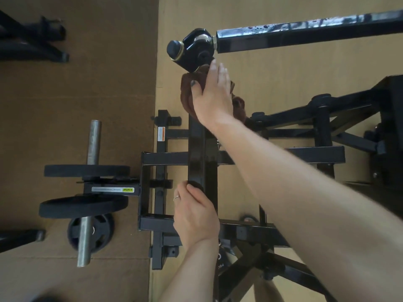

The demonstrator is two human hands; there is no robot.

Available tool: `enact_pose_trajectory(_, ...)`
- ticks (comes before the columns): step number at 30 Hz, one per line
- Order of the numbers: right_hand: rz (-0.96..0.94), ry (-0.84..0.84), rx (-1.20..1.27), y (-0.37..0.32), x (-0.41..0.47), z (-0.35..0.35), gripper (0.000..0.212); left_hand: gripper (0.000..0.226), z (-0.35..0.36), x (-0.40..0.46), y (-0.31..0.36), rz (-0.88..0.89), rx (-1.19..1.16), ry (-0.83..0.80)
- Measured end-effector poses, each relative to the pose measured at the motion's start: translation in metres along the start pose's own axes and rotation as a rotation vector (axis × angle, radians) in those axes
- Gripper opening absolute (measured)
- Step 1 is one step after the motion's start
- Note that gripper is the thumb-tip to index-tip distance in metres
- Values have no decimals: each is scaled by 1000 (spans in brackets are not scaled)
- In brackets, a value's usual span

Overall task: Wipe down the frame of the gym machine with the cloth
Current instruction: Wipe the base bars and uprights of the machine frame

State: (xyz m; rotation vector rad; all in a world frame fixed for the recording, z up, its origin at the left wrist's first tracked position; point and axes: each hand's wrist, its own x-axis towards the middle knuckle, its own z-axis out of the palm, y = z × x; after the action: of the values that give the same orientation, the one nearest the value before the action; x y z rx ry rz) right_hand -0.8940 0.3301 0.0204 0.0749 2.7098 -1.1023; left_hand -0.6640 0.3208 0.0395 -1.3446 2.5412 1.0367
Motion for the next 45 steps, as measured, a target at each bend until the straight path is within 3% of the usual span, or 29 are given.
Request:
enact_pose_trajectory(5, -37, 7, -36, 16, -52, 9, 67, 41, 0, -2, 6, 11, 10, 25)
enact_pose_trajectory(10, -40, -21, 91, 27, -31, 5, 62, 39, 1, -4, 4, 56, 53, 55)
enact_pose_trajectory(14, 72, -44, 194, 53, -10, 4, 56, 61, -6, -6, 10, 66, 84, 24)
enact_pose_trajectory(19, 181, -102, 133, 82, 11, 7, 53, 62, -16, 42, 77, 140, -19, 70)
enact_pose_trajectory(22, 221, -131, 133, 93, 18, 5, 54, 68, 11, 99, 125, 186, 80, -65)
enact_pose_trajectory(28, 385, -151, 165, 133, 36, 1, 52, 60, 40, 120, 135, 192, 185, -30)
enact_pose_trajectory(34, 449, -160, 169, 127, 38, 2, 53, 57, 40, 121, 135, 202, 172, -11)
enact_pose_trajectory(40, 282, -71, 339, 61, -1, 6, 51, 56, 41, 122, 137, 180, 171, -3)
enact_pose_trajectory(45, 272, -2, 327, 87, 17, 10, 52, 54, 40, 122, 136, 203, 155, -6)
